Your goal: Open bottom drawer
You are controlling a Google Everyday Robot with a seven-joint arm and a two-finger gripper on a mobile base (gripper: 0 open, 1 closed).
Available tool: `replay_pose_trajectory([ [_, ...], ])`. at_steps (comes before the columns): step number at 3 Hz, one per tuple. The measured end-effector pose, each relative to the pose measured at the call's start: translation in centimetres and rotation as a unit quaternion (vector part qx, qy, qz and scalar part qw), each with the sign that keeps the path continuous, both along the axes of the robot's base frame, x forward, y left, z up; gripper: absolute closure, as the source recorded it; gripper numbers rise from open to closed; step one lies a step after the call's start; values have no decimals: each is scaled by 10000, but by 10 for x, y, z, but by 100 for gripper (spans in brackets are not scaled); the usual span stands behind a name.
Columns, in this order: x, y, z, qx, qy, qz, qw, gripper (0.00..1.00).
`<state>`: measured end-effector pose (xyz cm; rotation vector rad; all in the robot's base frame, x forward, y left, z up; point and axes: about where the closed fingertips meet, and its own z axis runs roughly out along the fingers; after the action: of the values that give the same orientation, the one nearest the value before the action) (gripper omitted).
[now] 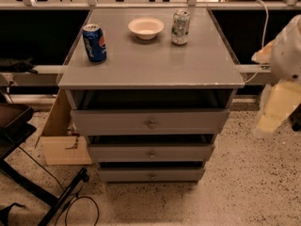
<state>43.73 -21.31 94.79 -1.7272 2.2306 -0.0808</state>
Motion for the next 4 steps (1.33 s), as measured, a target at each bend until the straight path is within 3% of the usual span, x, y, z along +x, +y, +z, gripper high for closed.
replay_pose_trajectory([
  [1,-7,15,-61,191,27,68,9998,0],
  [2,-6,34,-139,63,85,101,9999,0],
  [3,-5,36,-255,-496,122,173,9985,0],
  [4,-2,23,-342,-702,291,54,9971,0],
])
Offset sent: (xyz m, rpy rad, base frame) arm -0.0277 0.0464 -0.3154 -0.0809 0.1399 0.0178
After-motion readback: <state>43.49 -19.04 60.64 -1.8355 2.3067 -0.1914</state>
